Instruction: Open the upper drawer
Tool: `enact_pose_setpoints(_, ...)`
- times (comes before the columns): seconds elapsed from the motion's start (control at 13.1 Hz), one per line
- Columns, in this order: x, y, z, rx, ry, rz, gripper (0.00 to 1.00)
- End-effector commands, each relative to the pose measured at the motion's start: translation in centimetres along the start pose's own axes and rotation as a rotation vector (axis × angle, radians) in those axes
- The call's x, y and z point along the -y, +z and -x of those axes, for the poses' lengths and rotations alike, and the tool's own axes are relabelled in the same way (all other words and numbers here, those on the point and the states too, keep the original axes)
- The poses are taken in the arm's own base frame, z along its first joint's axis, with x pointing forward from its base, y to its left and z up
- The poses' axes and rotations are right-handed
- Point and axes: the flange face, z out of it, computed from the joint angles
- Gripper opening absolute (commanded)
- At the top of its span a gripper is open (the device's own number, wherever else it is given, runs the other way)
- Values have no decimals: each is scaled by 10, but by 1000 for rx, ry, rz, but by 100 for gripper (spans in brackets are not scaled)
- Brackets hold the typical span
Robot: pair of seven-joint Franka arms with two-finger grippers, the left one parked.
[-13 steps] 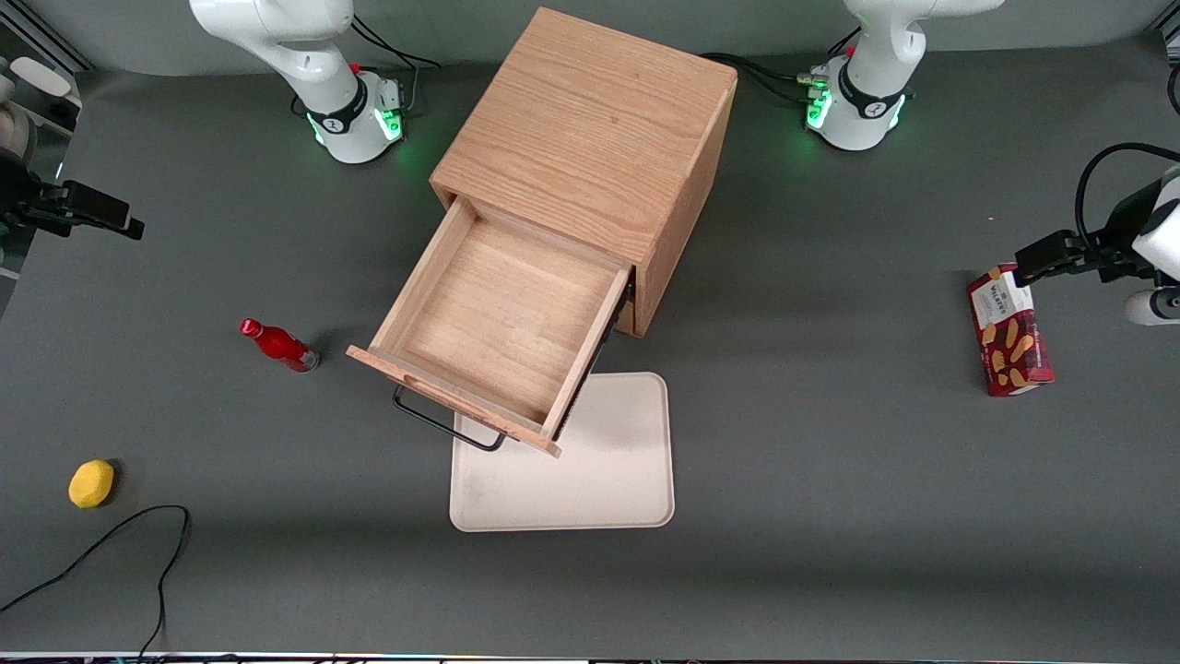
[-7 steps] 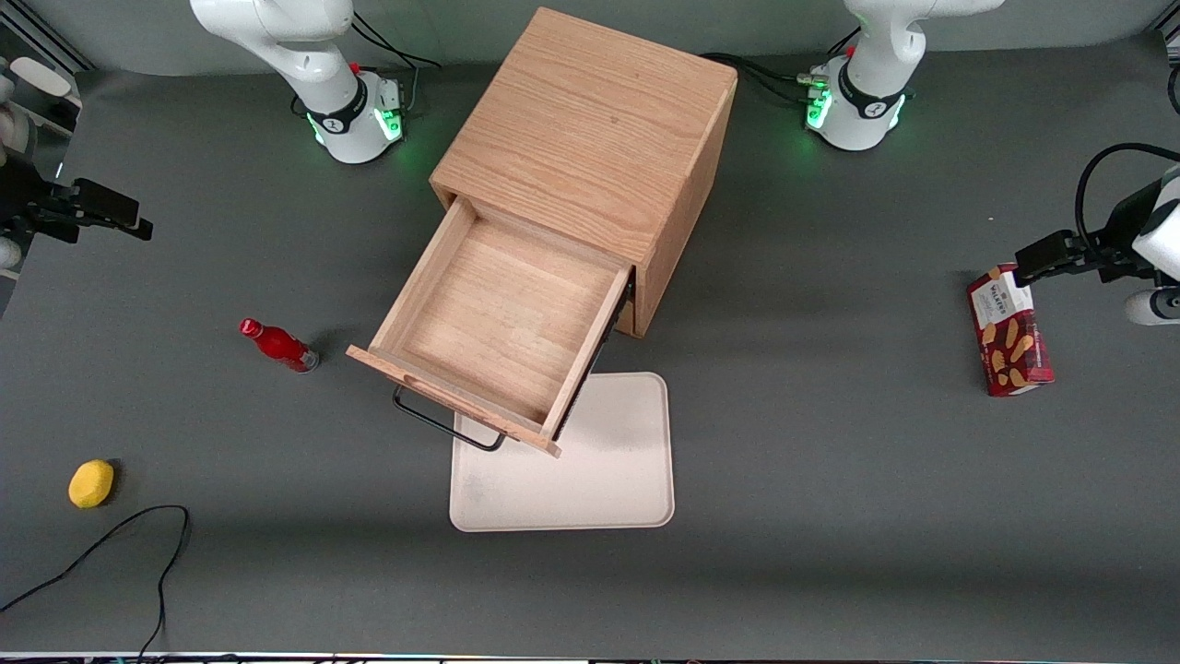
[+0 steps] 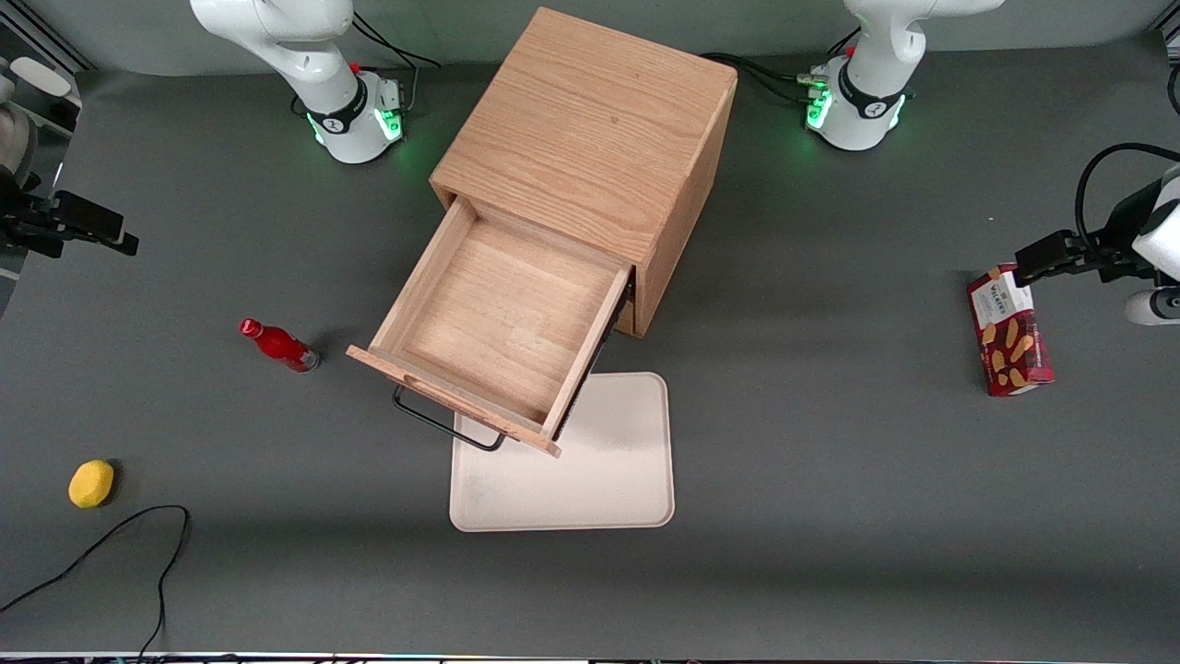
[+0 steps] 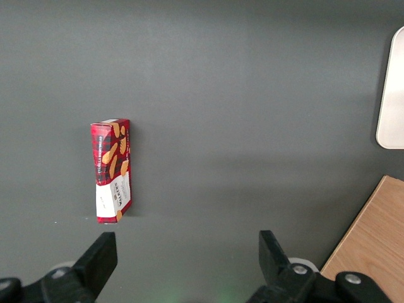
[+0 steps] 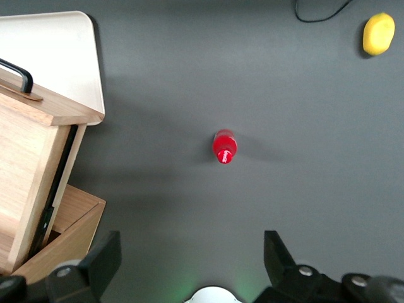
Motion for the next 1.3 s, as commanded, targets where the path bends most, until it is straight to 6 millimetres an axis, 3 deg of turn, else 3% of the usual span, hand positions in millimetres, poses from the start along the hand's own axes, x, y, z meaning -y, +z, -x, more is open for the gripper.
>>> enact_pose_setpoints(0.0, 21, -7, -3, -7, -11, -11, 100)
enact_pose_setpoints(0.15, 28, -6, -3, -6, -34, -6, 100)
enact_pose_setpoints(1.22, 18, -8, -2, -6, -10, -8, 100)
